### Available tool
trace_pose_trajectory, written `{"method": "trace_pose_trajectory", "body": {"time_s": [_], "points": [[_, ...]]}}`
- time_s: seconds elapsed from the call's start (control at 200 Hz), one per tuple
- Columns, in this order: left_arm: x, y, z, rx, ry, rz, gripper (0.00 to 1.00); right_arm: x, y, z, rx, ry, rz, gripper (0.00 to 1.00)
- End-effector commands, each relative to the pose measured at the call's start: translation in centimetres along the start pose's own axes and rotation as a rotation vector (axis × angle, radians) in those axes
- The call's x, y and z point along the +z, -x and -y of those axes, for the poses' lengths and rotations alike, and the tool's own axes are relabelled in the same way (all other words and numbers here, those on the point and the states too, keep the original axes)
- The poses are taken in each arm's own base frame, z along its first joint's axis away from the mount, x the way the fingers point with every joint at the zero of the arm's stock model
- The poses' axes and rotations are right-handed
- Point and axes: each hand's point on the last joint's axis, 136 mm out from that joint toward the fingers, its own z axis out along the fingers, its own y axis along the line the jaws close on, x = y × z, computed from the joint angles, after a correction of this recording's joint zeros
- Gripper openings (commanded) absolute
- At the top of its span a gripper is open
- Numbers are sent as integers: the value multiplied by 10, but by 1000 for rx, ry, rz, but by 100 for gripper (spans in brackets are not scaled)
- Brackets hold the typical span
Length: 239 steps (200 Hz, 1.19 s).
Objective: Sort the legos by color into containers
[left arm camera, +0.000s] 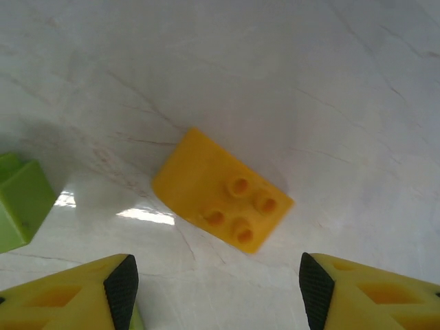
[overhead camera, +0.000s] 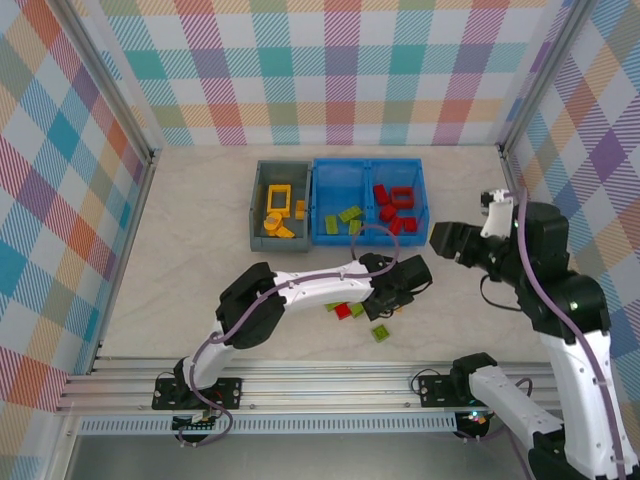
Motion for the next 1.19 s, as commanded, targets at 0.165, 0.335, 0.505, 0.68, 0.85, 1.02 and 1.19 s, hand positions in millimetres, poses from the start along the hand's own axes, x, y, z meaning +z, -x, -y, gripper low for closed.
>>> {"method": "trace_pose_trajectory", "body": {"time_s": [0.165,0.335,0.505,0.68,0.85,1.02,1.19], "points": [[2,14,17,-445,-49,9,66,-14,-35,1,22,25,-88,65],[18,3,14,-552,13,-44,65,-23,-41,4,14,11,-92,67],[30,5,19,-627,23,-57,64,-26,-45,8,9,-8,-94,67],[41,13,12,-689,59,-46,56,-27,-46,8,3,-12,-99,67],[45,18,-1,-712,122,-22,48,-26,-47,9,4,-14,-99,67],[53,22,-5,-722,150,-14,42,-24,-47,8,11,-8,-102,67],[44,33,4,-675,89,11,29,-23,-49,7,5,0,-112,67]]}}
